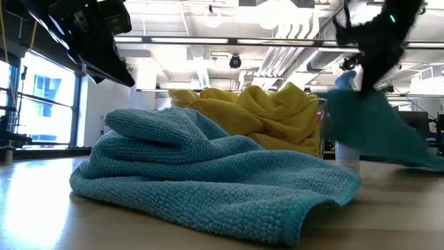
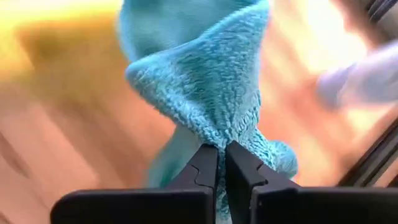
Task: Sort microfiber towel by color & place in baskets
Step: Put the blue towel into the top transparent bin
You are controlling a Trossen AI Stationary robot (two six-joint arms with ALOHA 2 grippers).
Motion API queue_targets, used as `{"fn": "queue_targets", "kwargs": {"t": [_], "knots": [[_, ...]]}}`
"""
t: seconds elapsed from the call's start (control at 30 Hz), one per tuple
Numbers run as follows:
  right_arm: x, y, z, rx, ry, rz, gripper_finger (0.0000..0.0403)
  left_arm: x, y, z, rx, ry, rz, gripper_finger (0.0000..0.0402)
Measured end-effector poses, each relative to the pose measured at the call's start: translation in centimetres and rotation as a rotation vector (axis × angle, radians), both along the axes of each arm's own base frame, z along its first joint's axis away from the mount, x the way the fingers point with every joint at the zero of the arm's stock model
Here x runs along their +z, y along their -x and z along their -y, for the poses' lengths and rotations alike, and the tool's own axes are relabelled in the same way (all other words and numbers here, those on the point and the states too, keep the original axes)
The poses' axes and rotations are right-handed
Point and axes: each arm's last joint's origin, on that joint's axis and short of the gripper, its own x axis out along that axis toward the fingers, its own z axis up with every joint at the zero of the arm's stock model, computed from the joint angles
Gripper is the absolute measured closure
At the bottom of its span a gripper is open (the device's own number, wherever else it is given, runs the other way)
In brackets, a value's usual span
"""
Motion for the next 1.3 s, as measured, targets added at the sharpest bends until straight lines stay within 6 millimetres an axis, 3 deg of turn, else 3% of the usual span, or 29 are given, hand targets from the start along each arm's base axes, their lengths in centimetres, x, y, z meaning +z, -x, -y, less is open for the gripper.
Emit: {"fn": "queue_targets", "kwargs": {"t": [0.37, 0.47, 0.57, 0.8, 0.97, 1.1, 1.3], "knots": [[14.4, -4.8, 1.3, 0.065, 0.448, 0.505, 0.0401, 0.0, 0.0, 0.0, 0.005, 0.006, 0.003, 0.0401], [17.0, -7.1, 2.3, 0.117, 0.546, 0.574, 0.0401, 0.0, 0.0, 0.0, 0.005, 0.006, 0.003, 0.0401], [18.2, -9.8, 3.7, 0.172, 0.611, 0.571, 0.0402, 0.0, 0.0, 0.0, 0.005, 0.006, 0.003, 0.0401], [16.8, -17.3, 8.2, 0.277, 0.659, 0.486, 0.0402, 0.0, 0.0, 0.0, 0.005, 0.006, 0.001, 0.0401], [15.8, -21.1, 10.5, 0.311, 0.682, 0.536, 0.0402, 0.0, 0.0, 0.0, 0.005, 0.005, 0.0, 0.0401], [13.8, -22.3, 11.7, 0.342, 0.631, 0.484, 0.0403, 0.0, 0.0, 0.0, 0.005, 0.004, -0.005, 0.0401], [8.4, -22.2, 14.2, 0.29, 0.484, 0.309, 0.0403, -0.2, 0.2, 0.0, 0.005, 0.001, -0.024, 0.0401]]}}
